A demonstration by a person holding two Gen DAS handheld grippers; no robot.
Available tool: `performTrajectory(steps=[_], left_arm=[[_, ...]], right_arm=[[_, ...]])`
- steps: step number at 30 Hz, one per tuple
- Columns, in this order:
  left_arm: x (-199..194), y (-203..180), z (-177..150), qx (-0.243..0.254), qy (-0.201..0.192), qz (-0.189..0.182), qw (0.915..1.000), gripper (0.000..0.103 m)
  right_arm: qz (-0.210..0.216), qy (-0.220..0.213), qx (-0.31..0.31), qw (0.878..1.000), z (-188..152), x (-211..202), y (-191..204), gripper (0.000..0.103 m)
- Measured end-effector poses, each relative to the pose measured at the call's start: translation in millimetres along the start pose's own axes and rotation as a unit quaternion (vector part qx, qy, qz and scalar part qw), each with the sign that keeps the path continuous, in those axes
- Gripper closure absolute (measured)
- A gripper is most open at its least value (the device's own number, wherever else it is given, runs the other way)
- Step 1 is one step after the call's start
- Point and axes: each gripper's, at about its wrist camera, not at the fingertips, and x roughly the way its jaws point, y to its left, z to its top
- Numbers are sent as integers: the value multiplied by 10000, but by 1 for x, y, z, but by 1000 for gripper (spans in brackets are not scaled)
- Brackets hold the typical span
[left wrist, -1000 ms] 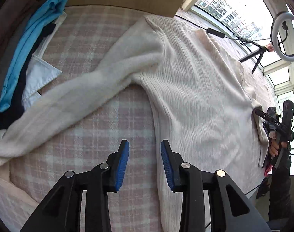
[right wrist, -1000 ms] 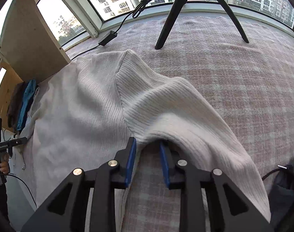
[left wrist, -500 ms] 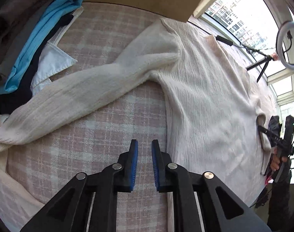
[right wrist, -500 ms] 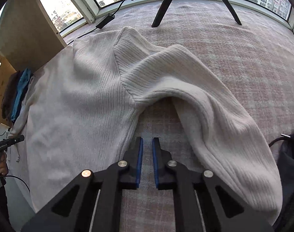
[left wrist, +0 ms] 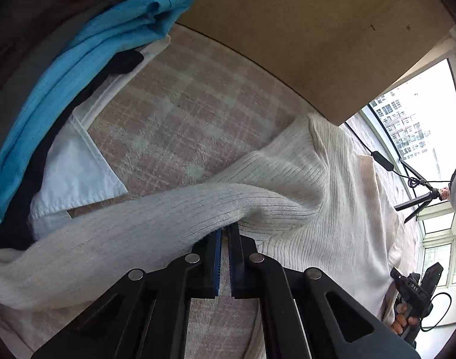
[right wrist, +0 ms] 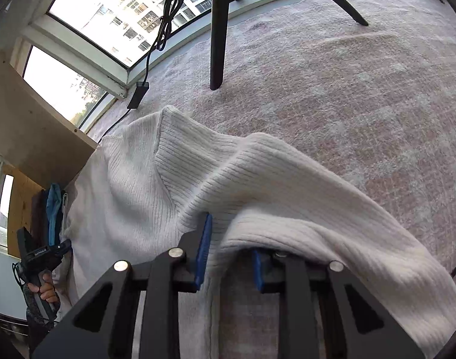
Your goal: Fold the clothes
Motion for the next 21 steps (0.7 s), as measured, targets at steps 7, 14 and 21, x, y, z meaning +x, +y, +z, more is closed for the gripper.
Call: performTrajectory(steps=[7,14,21], left_arm=[[-9,4,13,533,171,451,9974,96],[-66,-4,-50,1509,908,-24,9844,76],[-91,-11,-195,2064,1920,-498,9582,72]], right_arm=[[-471,-71,-88,9988,14,-11,-16,95],[-281,349,-687,9966,-22,-63,0,78],[222,954,-1158,9884,-153,-117,8,73]])
